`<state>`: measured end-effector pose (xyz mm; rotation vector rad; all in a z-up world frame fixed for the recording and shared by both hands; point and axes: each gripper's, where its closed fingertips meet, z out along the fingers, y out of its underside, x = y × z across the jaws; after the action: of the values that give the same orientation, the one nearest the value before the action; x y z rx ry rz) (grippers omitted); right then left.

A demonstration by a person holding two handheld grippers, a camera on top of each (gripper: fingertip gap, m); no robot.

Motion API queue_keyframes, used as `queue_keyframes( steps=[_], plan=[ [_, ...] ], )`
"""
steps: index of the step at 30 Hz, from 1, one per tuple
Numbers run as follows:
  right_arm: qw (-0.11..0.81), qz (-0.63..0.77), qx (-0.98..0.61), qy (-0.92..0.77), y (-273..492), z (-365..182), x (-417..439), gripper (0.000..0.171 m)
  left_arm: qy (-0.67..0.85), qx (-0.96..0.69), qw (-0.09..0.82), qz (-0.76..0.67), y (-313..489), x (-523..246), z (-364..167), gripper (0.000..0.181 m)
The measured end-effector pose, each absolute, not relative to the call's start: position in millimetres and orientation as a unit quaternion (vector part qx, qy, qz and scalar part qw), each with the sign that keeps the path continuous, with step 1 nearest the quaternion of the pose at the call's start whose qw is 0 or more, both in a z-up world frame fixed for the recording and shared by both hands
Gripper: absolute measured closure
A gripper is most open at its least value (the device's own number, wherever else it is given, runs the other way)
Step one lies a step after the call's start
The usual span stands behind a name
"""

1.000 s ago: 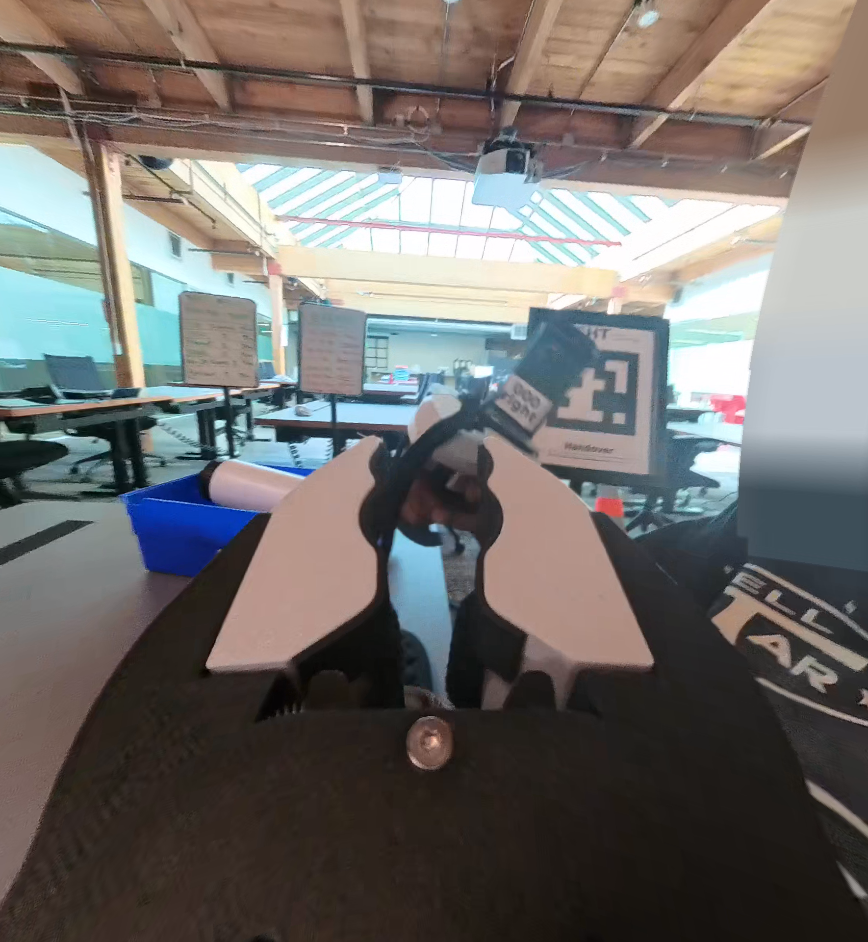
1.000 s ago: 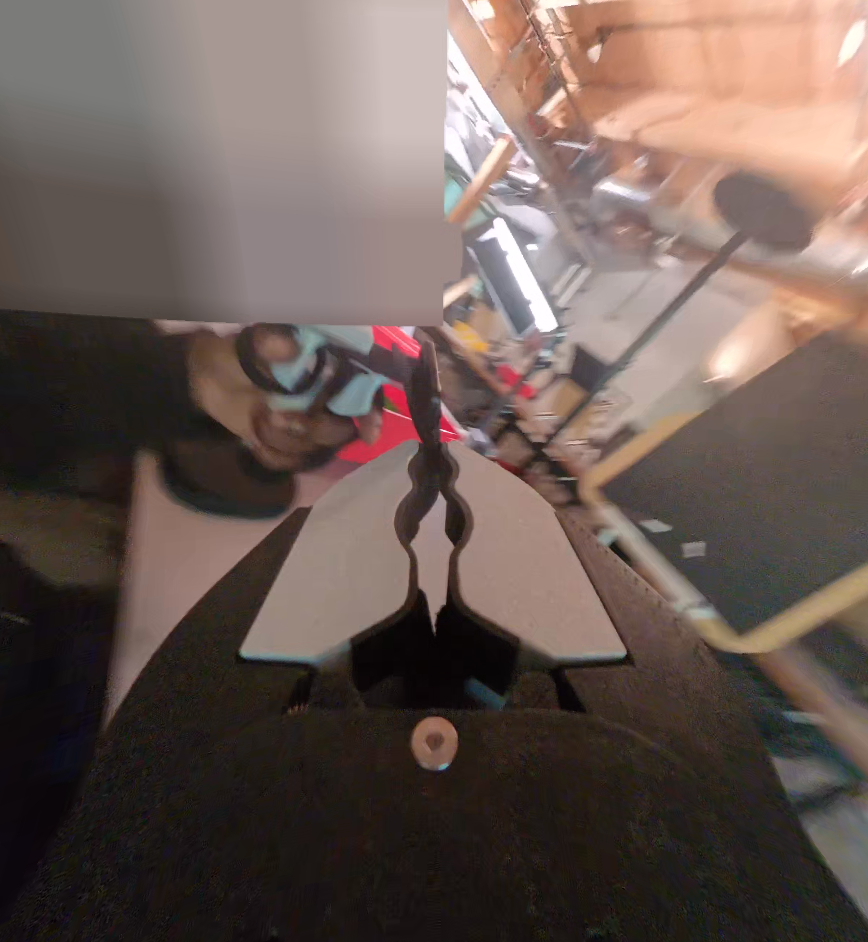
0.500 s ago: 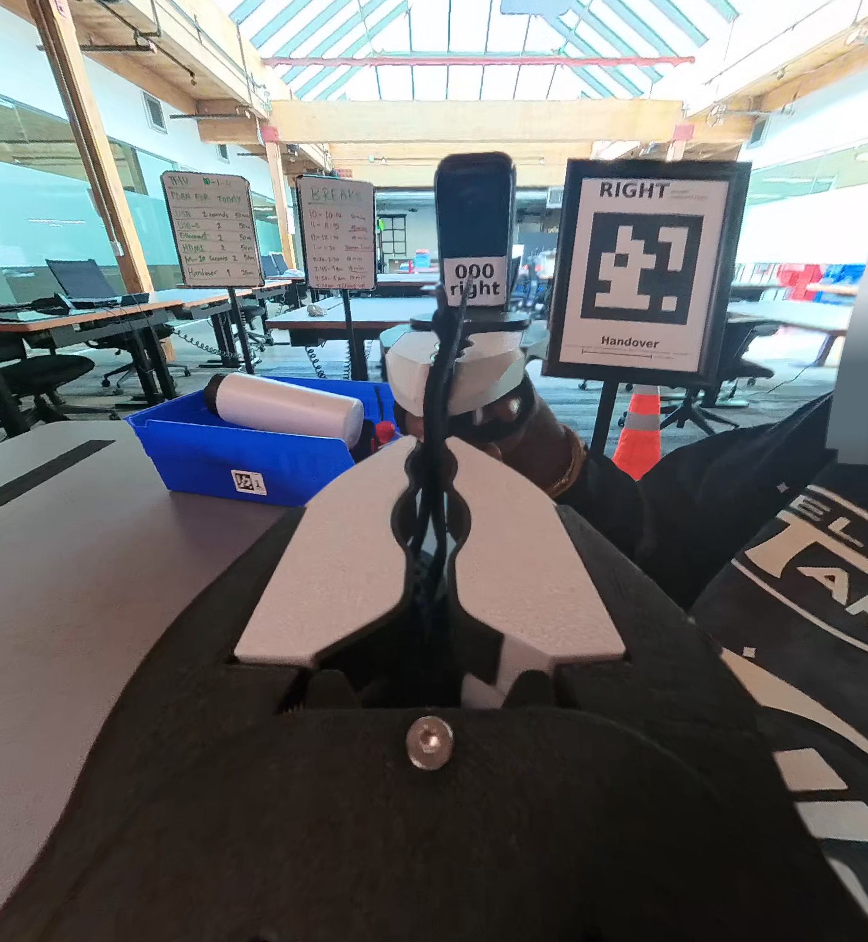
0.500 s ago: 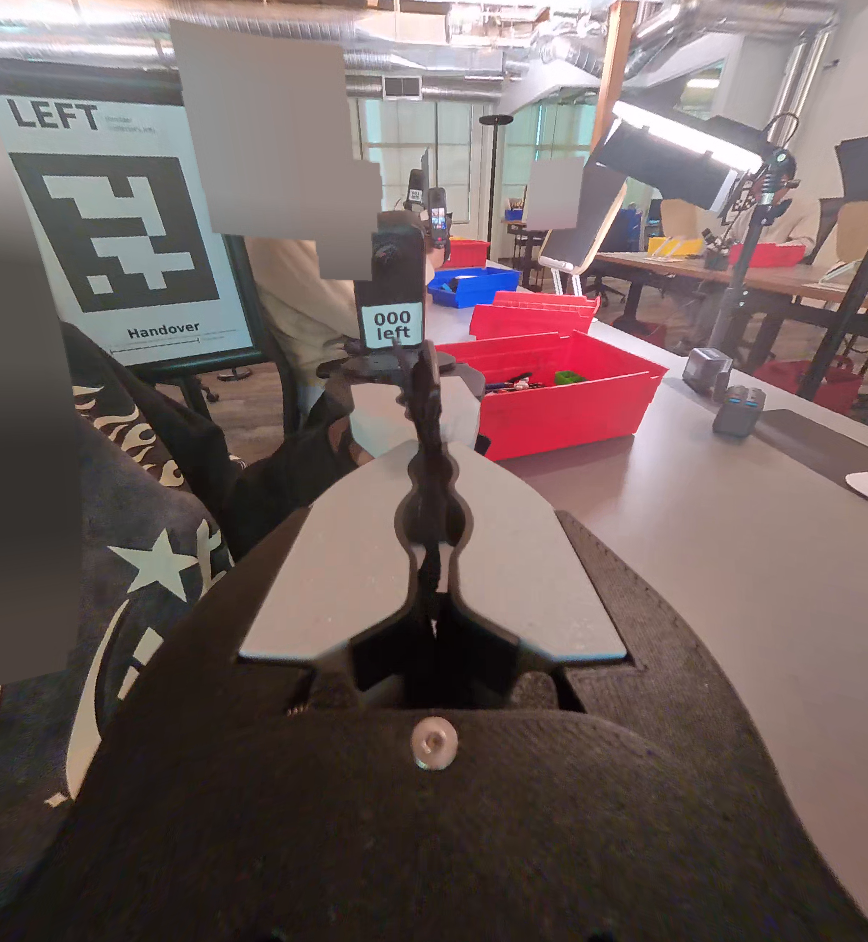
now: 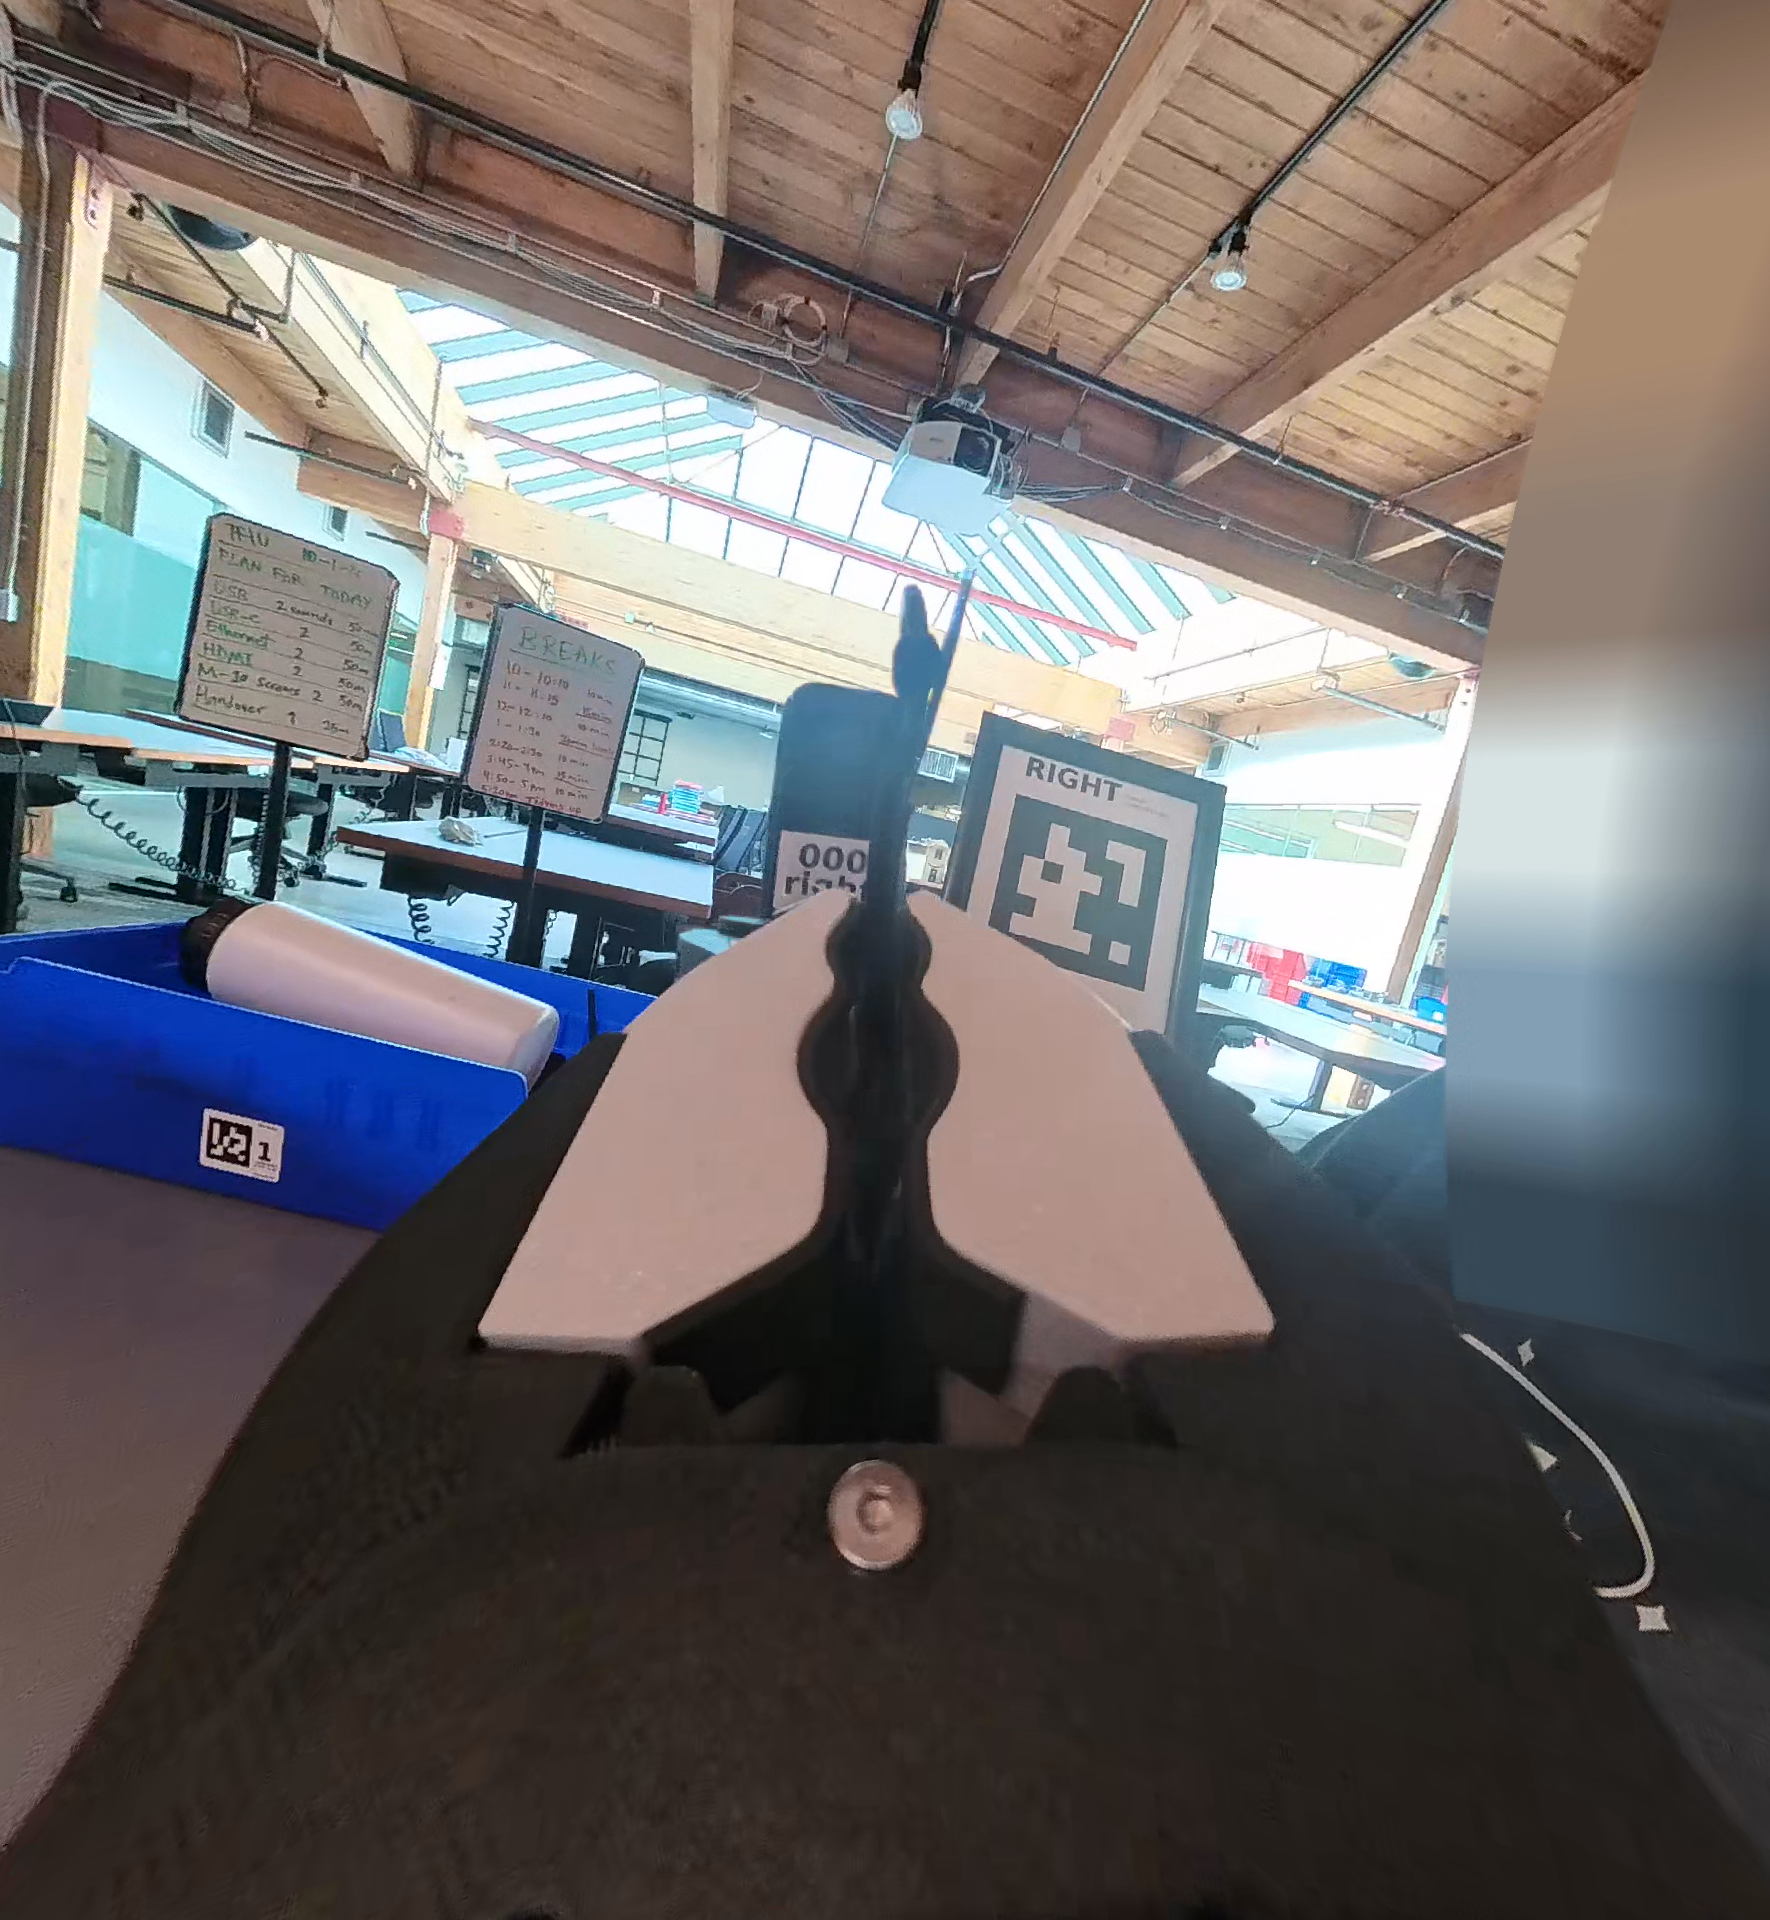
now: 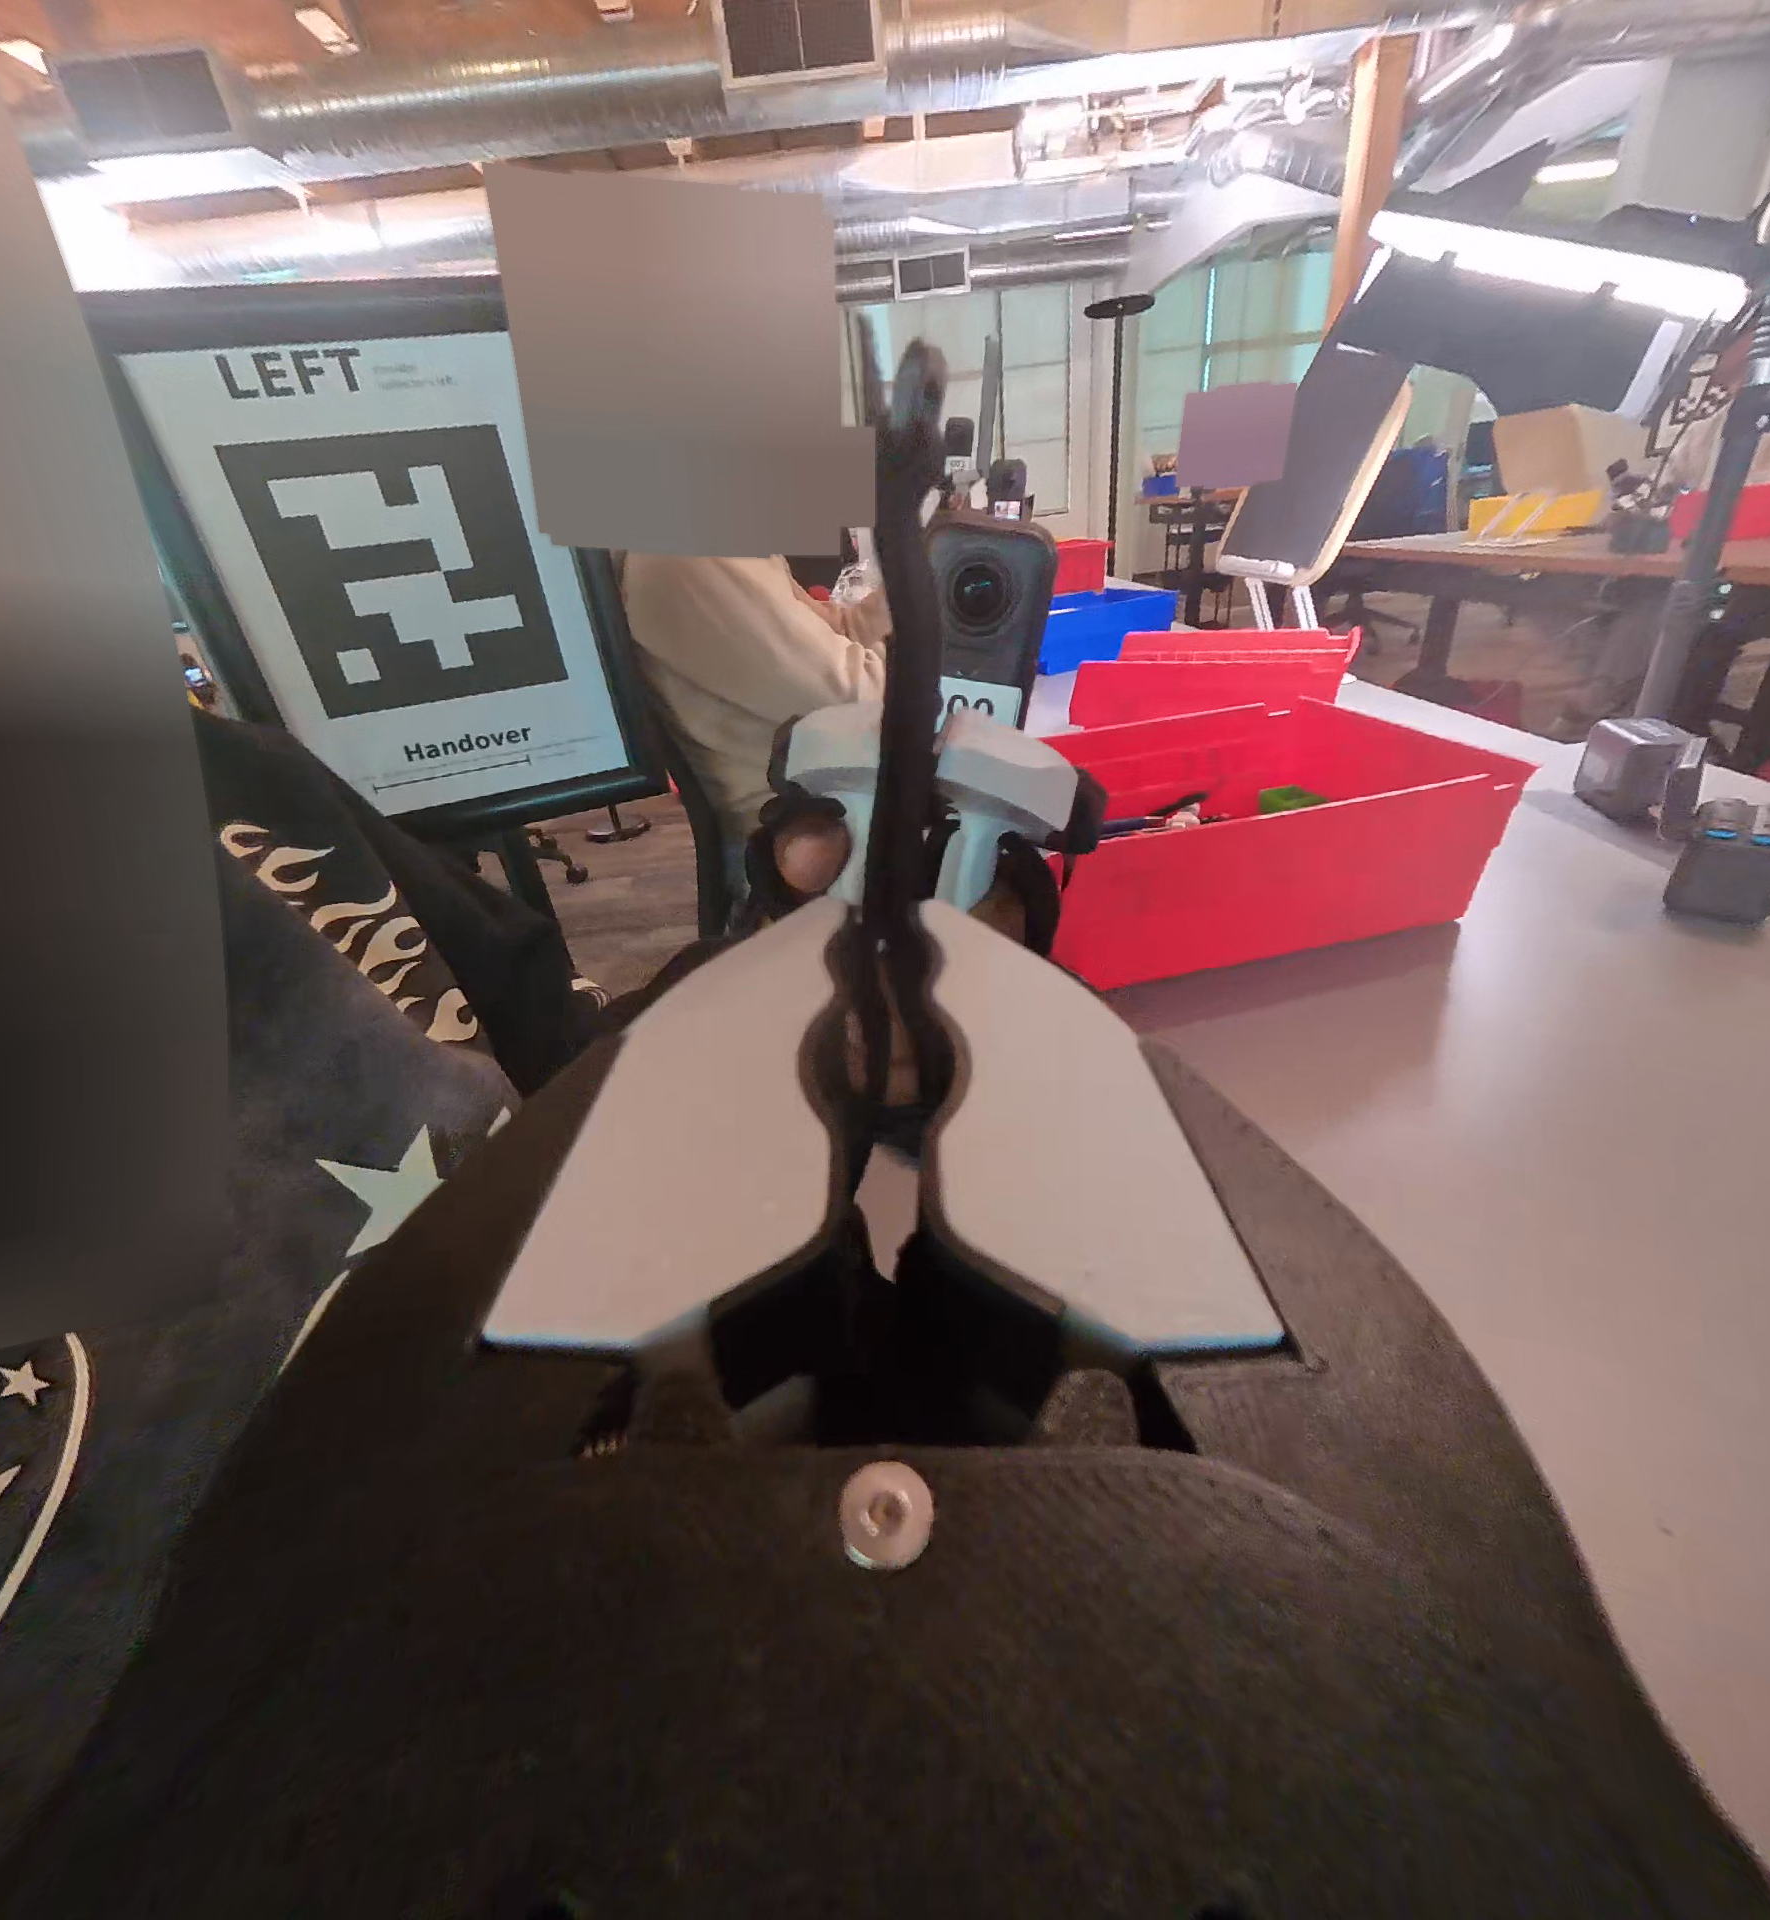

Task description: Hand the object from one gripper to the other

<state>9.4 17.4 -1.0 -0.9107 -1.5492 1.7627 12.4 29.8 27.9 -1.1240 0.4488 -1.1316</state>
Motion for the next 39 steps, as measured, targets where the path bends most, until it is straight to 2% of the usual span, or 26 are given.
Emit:
queue_keyframes(
  steps=[3, 7, 19, 21, 27, 29, 33, 35, 37, 39],
  plan=[
    [0.309, 0.665, -0.346, -0.585, 18.2, -0.4, 8.9, 0.166, 0.193, -0.501, 0.676, -0.505, 30.9, 11.4, 28.4, 0.175],
    [0.322, 0.672, -0.357, -0.563, 24.5, 6.2, 9.4, 0.166, 0.198, -0.526, 0.677, -0.476, 35.7, 8.5, 23.0, 0.158],
    [0.360, 0.674, -0.400, -0.507, 47.8, 17.5, 10.4, 0.166, 0.251, -0.588, 0.720, -0.270, 51.9, 13.3, 3.8, 0.164],
    [0.359, 0.674, -0.400, -0.506, 46.8, 17.6, 9.9, 0.166, 0.258, -0.588, 0.720, -0.262, 51.3, 14.9, 2.9, 0.171],
    [0.372, 0.671, -0.405, -0.498, 48.1, 19.0, 8.4, 0.166, 0.250, -0.591, 0.718, -0.272, 51.7, 15.0, 4.4, 0.174],
    [0.372, 0.676, -0.401, -0.494, 47.6, 20.8, 8.5, 0.164, 0.243, -0.581, 0.711, -0.313, 48.2, 16.9, 7.3, 0.176],
    [0.363, 0.676, -0.390, -0.509, 44.5, 19.2, 10.2, 0.145, 0.214, -0.542, 0.697, -0.416, 39.3, 14.7, 19.3, 0.176],
    [0.353, 0.673, -0.380, -0.527, 40.1, 15.7, 10.7, 0.142, 0.207, -0.528, 0.693, -0.446, 35.8, 12.8, 24.0, 0.176],
    [0.334, 0.675, -0.365, -0.547, 31.4, 11.7, 11.8, 0.145, 0.203, -0.519, 0.689, -0.464, 33.3, 12.2, 26.7, 0.173],
    [0.319, 0.678, -0.352, -0.561, 23.9, 8.7, 12.3, 0.157, 0.202, -0.513, 0.685, -0.476, 31.5, 12.6, 27.9, 0.176]
  ],
)
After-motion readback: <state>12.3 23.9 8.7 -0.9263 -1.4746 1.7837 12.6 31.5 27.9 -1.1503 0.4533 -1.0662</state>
